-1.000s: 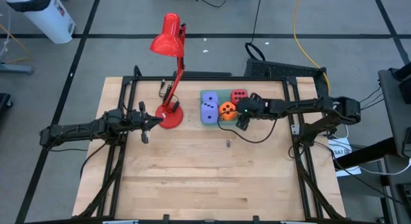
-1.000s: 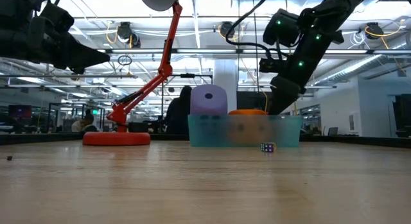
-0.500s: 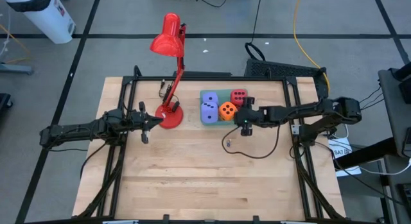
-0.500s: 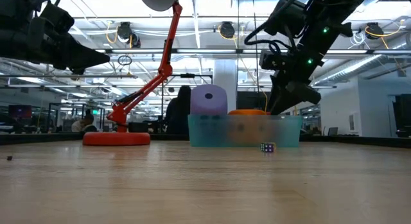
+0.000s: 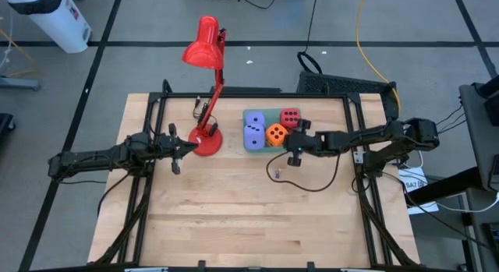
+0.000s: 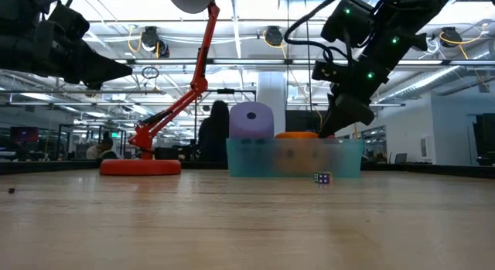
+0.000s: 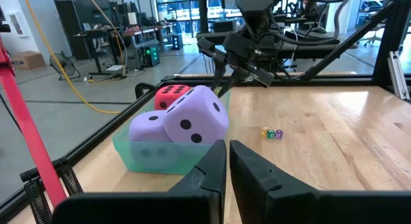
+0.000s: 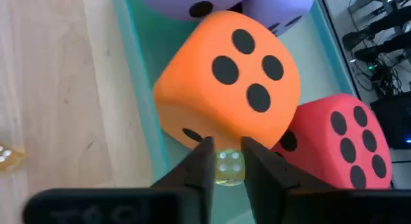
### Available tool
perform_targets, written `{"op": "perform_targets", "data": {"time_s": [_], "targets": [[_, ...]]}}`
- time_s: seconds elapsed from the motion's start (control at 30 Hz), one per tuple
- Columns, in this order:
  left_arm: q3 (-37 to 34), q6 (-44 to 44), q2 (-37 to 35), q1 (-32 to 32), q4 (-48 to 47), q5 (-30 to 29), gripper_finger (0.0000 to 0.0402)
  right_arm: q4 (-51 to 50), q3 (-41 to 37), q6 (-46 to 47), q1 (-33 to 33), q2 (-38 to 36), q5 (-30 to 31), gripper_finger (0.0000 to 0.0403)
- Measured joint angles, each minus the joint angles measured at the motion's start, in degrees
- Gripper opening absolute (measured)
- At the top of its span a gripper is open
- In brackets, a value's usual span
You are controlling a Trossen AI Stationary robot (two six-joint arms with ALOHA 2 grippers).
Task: Pick & Place Dice
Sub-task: Put the light green die into the green bin
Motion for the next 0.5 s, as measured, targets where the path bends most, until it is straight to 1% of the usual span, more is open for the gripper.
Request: {"op": "perform_targets", "data": {"time_s": [0.1,0.17,0.2,0.27,0.33,0.4,0.43,0.5], "targets": [[-0.02,0.0,0.0,0.0,0.02,0.0,0.0033,0.82,-0.1,-1.18,0.09,0.0,0.09,0.0149],[-0.02,0.0,-0.01,0.0,0.02,0.0,0.0033,1.56,-0.1,-1.61,0.08,0.0,1.89,0.0211],[-0.02,0.0,-0.01,0.0,0.02,0.0,0.0033,1.39,-0.1,-1.45,0.07,0.0,2.43,0.0237],[-0.02,0.0,0.0,0.0,0.02,0.0,0.0033,0.5,-0.1,-1.38,0.05,0.0,2.47,0.0273],[-0.02,0.0,-0.02,0.0,0.02,0.0,0.0033,0.61,-0.1,-0.76,0.07,-0.02,2.0,0.0289],[-0.02,0.02,0.0,0.0,0.02,0.0,0.0033,0.64,-0.1,0.11,0.06,-0.02,1.43,0.0289],[-0.02,0.0,0.0,0.0,0.02,0.0,0.0033,0.57,-0.1,0.11,0.21,-0.02,1.03,0.0283],[-0.01,0.02,-0.01,0.0,0.02,0.0,0.0033,0.7,-0.1,-0.75,0.75,-0.02,0.05,0.0258]]}}
